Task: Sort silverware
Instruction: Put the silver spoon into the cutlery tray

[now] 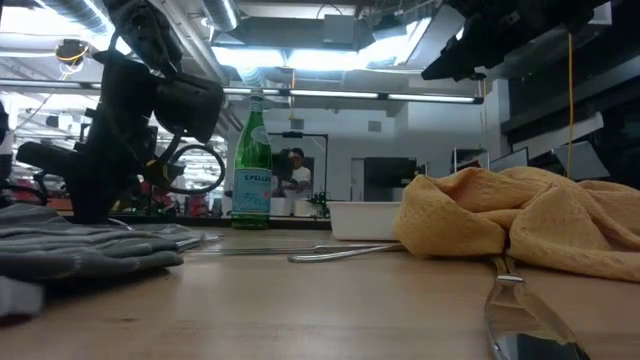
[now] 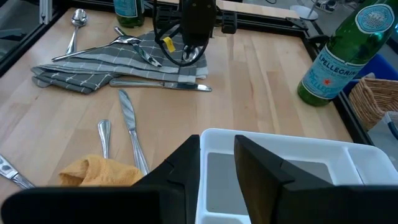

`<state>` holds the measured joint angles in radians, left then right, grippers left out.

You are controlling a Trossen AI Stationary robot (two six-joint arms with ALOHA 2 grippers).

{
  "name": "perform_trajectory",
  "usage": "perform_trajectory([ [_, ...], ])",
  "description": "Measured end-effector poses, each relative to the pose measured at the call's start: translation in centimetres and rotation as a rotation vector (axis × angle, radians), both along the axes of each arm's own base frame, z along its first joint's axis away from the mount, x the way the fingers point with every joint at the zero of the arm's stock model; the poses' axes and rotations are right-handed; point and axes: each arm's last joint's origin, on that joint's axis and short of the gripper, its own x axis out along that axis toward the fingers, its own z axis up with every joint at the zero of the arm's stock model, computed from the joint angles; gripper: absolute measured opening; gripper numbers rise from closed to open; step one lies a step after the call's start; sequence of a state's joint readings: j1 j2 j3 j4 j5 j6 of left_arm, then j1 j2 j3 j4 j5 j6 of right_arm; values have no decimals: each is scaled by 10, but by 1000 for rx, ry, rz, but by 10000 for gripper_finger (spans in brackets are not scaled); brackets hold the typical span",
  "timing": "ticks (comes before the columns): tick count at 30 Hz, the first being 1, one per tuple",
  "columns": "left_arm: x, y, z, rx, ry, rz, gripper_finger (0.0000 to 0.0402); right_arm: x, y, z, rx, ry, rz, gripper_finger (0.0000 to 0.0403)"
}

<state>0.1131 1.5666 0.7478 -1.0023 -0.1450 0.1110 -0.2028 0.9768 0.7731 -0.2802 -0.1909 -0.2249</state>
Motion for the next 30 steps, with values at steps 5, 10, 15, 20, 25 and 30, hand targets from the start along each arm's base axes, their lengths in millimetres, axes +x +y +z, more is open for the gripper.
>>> perform_trajectory([
  [5,0,0,6,6,-23,34,4,0,0,0,0,1,0,101],
  [10,4,-1,12,-21,-72,83,4,0,0,0,0,1,0,101],
  [15,6,-1,19,-21,-123,154,3,0,0,0,11,1,-6,101],
  [20,4,0,29,-7,-186,224,2,0,0,0,11,2,-6,101],
  [25,1,4,41,9,-284,333,2,0,0,0,12,3,-6,101],
  [30,3,8,53,19,-437,492,2,0,0,0,13,3,-7,101],
])
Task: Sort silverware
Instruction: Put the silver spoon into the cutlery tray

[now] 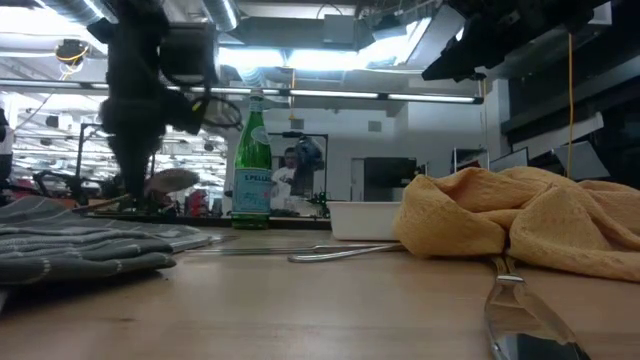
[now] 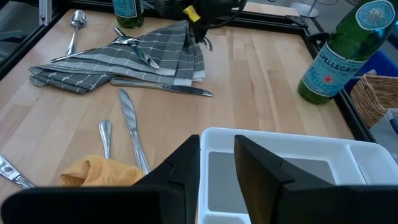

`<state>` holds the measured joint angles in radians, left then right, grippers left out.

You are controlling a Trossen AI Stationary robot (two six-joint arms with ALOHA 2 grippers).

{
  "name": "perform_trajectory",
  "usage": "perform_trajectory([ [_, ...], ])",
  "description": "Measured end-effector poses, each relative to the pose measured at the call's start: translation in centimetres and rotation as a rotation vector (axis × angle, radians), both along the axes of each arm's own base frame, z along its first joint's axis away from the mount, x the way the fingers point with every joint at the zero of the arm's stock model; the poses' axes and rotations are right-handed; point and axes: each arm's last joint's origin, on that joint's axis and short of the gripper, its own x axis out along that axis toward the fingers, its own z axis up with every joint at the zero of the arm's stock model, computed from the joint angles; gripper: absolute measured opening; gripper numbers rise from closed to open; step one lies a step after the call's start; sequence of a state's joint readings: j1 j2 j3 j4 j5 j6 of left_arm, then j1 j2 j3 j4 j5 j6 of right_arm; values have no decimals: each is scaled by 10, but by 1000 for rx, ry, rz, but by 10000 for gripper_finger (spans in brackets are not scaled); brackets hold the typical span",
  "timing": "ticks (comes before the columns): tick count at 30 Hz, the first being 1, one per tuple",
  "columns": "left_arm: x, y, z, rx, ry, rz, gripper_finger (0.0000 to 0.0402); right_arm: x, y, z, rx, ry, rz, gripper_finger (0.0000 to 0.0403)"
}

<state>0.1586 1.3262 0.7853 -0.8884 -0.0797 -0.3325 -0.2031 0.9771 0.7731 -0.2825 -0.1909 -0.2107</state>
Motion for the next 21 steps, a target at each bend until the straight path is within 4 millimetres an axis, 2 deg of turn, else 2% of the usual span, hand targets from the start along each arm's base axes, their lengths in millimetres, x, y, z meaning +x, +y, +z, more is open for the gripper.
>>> perform_trajectory([
  [6,18,5,20,17,-345,139,1,0,0,0,0,-1,0,101],
  [16,79,17,61,85,-1114,226,0,0,0,0,40,-4,-21,101],
  [21,101,21,61,80,-1334,242,0,9,-2,6,178,-91,-113,101],
])
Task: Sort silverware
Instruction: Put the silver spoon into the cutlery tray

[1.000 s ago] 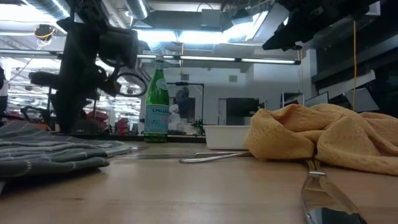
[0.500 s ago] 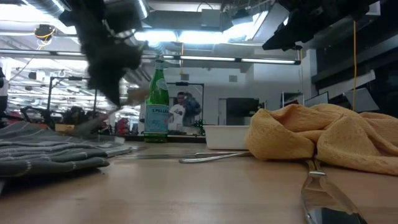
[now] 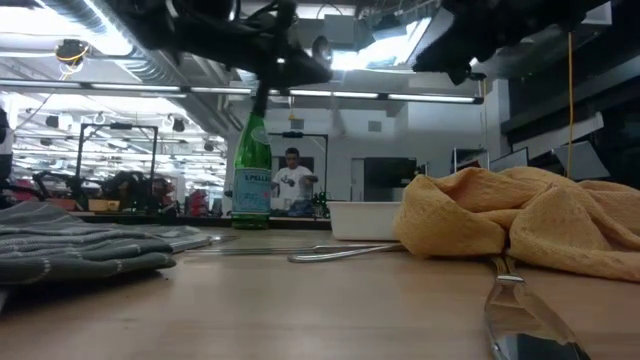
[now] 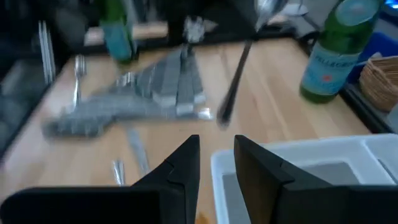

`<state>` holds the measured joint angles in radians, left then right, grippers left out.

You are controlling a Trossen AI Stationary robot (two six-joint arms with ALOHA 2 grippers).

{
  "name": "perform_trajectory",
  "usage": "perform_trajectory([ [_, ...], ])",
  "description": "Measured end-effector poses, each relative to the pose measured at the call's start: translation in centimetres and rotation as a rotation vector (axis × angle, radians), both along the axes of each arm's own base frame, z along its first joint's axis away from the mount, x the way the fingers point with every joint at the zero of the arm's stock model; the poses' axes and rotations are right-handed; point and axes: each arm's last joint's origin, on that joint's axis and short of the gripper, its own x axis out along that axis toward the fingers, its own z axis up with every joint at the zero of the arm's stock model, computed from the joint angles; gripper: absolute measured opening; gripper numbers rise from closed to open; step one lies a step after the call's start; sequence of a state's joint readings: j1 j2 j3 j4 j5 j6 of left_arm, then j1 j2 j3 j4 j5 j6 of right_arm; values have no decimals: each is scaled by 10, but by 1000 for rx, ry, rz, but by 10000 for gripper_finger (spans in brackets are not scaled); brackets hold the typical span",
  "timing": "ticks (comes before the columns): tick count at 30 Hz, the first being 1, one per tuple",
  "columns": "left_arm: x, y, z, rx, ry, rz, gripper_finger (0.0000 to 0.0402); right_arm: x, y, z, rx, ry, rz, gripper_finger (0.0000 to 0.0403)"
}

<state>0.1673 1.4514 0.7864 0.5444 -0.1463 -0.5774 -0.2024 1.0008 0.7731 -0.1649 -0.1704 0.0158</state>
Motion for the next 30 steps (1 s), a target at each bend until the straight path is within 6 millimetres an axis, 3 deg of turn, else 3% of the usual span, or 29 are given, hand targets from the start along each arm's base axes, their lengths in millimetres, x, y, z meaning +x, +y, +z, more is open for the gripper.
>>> perform_trajectory([
  [12,34,3,-25,-19,-386,8,1,19,-8,4,38,-132,-162,101],
  [23,79,17,-35,-25,-419,219,1,8,-12,16,-31,-194,-347,101],
  [30,118,34,-48,-22,-402,247,1,-7,-14,15,-90,-118,-521,101],
])
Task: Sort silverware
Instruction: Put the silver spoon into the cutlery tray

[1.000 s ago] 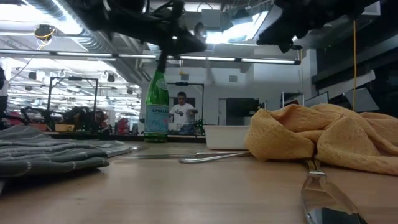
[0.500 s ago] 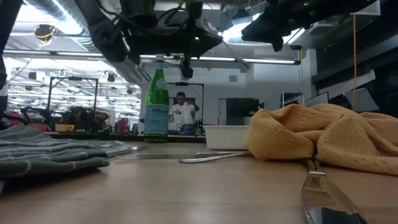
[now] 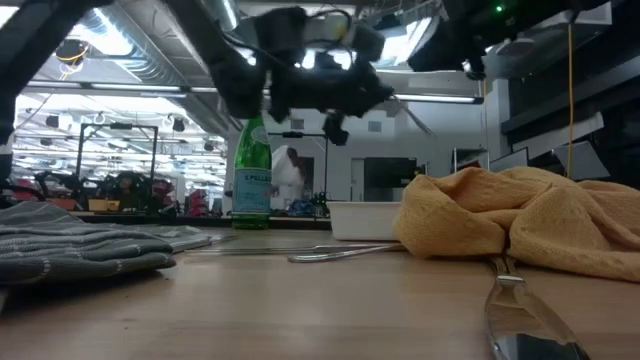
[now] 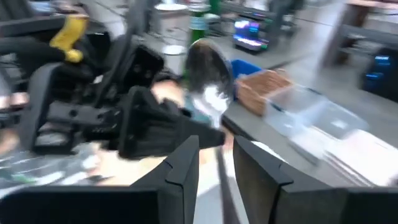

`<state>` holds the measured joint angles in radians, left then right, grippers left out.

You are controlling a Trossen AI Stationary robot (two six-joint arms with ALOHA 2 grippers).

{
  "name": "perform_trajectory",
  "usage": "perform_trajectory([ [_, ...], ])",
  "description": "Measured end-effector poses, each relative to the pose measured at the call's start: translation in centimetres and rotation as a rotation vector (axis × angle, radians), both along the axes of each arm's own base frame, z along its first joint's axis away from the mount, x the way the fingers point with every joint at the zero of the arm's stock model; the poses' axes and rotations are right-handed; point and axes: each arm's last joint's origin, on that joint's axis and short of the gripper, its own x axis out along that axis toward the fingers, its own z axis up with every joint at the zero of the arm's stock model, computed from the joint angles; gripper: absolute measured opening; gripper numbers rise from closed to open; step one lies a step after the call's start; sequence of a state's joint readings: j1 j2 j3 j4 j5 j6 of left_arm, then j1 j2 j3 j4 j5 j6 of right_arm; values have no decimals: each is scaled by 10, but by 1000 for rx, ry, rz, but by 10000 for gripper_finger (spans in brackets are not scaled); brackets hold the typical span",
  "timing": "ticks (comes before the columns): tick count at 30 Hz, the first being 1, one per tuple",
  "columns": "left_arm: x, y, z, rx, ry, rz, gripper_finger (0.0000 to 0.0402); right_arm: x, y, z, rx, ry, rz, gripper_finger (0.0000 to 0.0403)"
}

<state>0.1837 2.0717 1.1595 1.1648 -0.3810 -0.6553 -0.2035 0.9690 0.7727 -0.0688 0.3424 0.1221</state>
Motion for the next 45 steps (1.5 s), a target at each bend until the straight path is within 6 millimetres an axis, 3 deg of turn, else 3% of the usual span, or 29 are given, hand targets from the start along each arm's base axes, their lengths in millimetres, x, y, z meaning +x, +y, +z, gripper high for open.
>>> perform_trajectory([
  [8,45,20,-25,-26,68,19,1,-30,1,2,-34,99,-175,101],
  [18,85,31,-51,-51,136,21,1,-51,3,-25,78,363,-317,101],
  [25,87,32,-54,-54,151,24,1,-56,3,-47,100,500,-330,101],
  [32,86,33,-53,-107,98,14,1,-52,-12,-75,104,476,-273,101],
  [45,87,30,-51,-205,12,-32,1,-54,-37,-84,115,359,-176,101],
])
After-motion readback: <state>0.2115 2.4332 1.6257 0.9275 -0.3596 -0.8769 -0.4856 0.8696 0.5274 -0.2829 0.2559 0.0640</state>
